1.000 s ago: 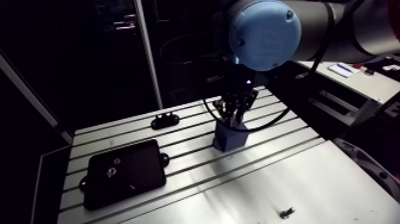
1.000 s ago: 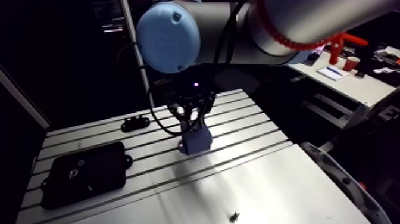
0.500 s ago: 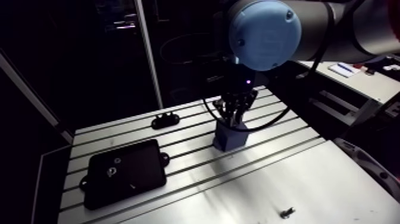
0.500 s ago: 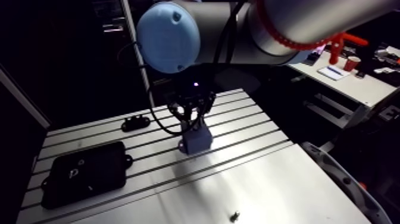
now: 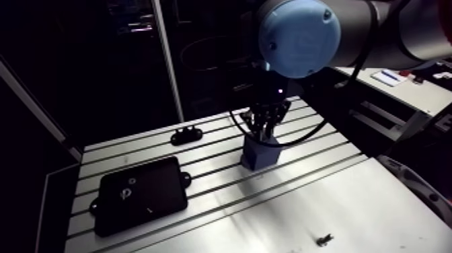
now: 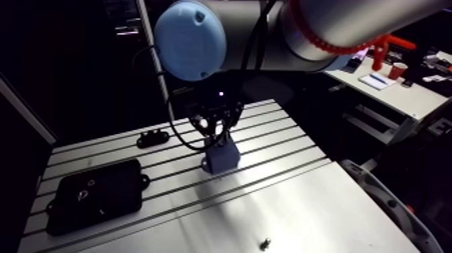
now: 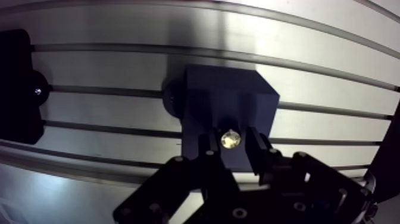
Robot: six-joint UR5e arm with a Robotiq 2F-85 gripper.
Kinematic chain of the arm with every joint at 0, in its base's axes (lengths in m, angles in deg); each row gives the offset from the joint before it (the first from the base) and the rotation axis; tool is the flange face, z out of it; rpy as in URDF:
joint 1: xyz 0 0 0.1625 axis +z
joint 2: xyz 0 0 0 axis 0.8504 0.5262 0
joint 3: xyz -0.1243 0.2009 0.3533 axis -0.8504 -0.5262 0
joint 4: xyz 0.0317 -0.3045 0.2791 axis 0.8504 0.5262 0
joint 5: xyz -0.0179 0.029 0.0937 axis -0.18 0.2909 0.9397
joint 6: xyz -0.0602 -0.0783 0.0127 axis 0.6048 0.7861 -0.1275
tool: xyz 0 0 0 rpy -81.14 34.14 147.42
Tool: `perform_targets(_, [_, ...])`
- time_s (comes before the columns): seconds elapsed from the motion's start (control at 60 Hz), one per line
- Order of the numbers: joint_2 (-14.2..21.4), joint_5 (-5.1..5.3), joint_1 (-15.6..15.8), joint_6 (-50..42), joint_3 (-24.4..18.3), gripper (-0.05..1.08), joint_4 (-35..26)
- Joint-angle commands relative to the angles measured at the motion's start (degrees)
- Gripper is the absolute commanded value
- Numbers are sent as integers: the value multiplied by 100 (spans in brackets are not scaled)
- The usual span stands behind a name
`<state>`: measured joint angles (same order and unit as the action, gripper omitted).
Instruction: Pick up the M10 bolt and insert it into the hex recess until seated.
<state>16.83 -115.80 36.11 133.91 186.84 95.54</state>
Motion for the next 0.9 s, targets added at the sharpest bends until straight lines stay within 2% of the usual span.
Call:
perform_targets(0.017, [-16,1,-1,6,-9,62,0])
perform_targets(0.9, [-24,-8,-1,94,0,66,0])
